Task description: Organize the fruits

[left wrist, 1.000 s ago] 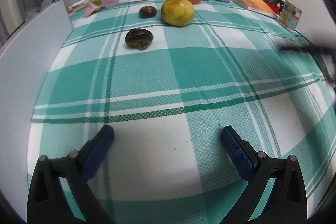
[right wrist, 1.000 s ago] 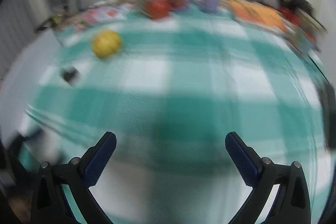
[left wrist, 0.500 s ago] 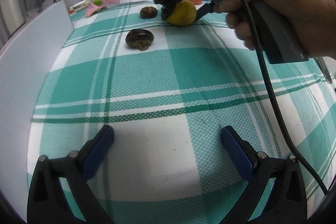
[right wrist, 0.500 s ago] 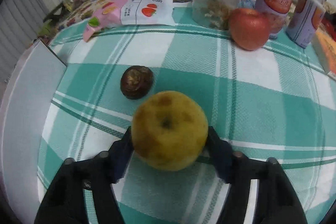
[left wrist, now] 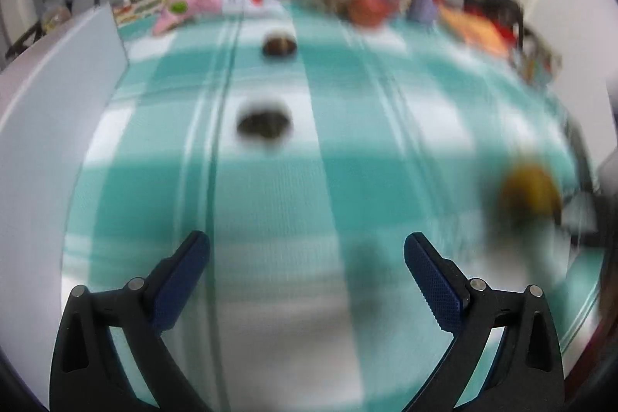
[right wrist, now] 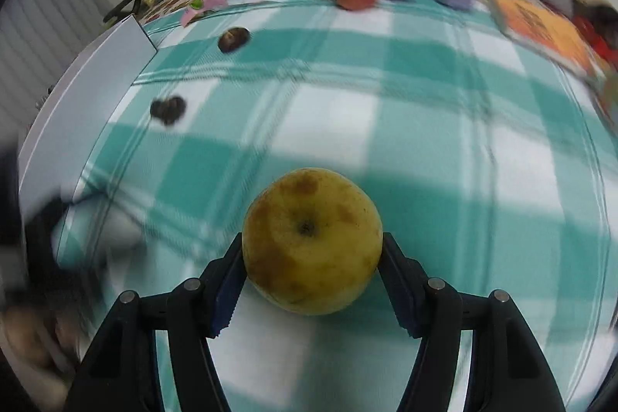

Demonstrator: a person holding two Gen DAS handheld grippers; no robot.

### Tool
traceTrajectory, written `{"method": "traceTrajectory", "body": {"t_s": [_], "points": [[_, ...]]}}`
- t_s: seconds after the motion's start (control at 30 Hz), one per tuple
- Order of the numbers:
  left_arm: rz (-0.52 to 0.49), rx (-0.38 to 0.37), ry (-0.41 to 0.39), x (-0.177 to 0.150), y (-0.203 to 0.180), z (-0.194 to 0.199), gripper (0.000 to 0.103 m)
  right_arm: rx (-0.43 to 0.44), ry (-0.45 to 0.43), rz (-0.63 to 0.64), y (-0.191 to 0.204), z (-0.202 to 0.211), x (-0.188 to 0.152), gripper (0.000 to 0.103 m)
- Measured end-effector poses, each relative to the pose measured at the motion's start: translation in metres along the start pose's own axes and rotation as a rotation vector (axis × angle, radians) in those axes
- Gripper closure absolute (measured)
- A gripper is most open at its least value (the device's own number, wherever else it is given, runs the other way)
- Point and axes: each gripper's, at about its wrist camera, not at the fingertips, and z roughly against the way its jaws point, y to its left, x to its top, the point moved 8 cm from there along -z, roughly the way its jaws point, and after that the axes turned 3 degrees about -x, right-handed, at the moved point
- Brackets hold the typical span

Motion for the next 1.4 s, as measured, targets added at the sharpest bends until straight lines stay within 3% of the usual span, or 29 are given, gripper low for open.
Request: {"method": "traceTrajectory", "body": {"t_s": [0.1, 0.23, 0.27, 0.33, 0.37, 0.47, 0.63, 0.8, 0.97, 1.1, 1.13, 1.2, 1.23, 1.27, 1.4], "points": [[0.065, -0.032, 0.03, 0.037, 0.007, -0.02, 0.003, -0.001, -0.03, -0.048, -0.008, 0.013, -0.027, 0.038], [0.094, 0.031, 0.079, 0.047, 0.02, -0.051, 0.004, 0.006, -0.063, -0.074, -0.009, 0.022, -0.04, 0.038], [0.088, 0.047, 0.083, 0.046, 0.022, -0.055, 0.008, 0.004, -0.068, -0.079, -0.009, 0.023, -0.042, 0.038], [0.073, 0.069, 0.094, 0.044, 0.026, -0.06, 0.045, -0.002, -0.08, -0.084, -0.009, 0.024, -0.044, 0.038], [0.058, 0.098, 0.089, 0.044, 0.029, -0.061, 0.055, -0.005, -0.084, -0.085, -0.009, 0.025, -0.045, 0.038], [0.058, 0.092, 0.052, 0.045, 0.029, -0.056, 0.059, -0.011, -0.095, -0.091, -0.009, 0.026, -0.046, 0.038], [0.0, 0.043, 0.008, 0.026, 0.013, -0.022, 0.06, -0.009, -0.115, -0.095, -0.003, 0.035, -0.051, 0.038], [-0.039, -0.051, 0.062, -0.031, -0.017, 0.023, 0.059, -0.001, -0.097, -0.058, 0.019, 0.044, -0.064, 0.038], [-0.053, -0.064, 0.062, -0.086, -0.041, 0.051, 0.059, -0.021, -0.082, 0.017, 0.047, 0.038, -0.083, 0.038], [-0.036, -0.017, 0.049, -0.103, -0.039, 0.05, 0.058, -0.078, -0.103, 0.095, 0.06, 0.028, -0.092, 0.037], [-0.022, 0.0, 0.045, -0.106, -0.036, 0.048, 0.056, -0.084, -0.12, 0.101, 0.061, 0.029, -0.092, 0.037], [0.0, 0.031, 0.042, -0.111, -0.028, 0.047, 0.022, -0.09, -0.129, 0.099, 0.06, 0.029, -0.094, 0.031], [0.01, 0.049, 0.033, -0.113, -0.023, 0.047, 0.015, -0.096, -0.131, 0.095, 0.059, 0.029, -0.094, 0.018], [0.015, 0.069, 0.024, -0.116, -0.018, 0.047, 0.014, -0.107, -0.132, 0.085, 0.057, 0.03, -0.096, 0.007], [-0.029, 0.103, 0.017, -0.126, -0.014, 0.046, 0.014, -0.135, -0.121, 0.049, 0.052, 0.028, -0.11, 0.004]]}}
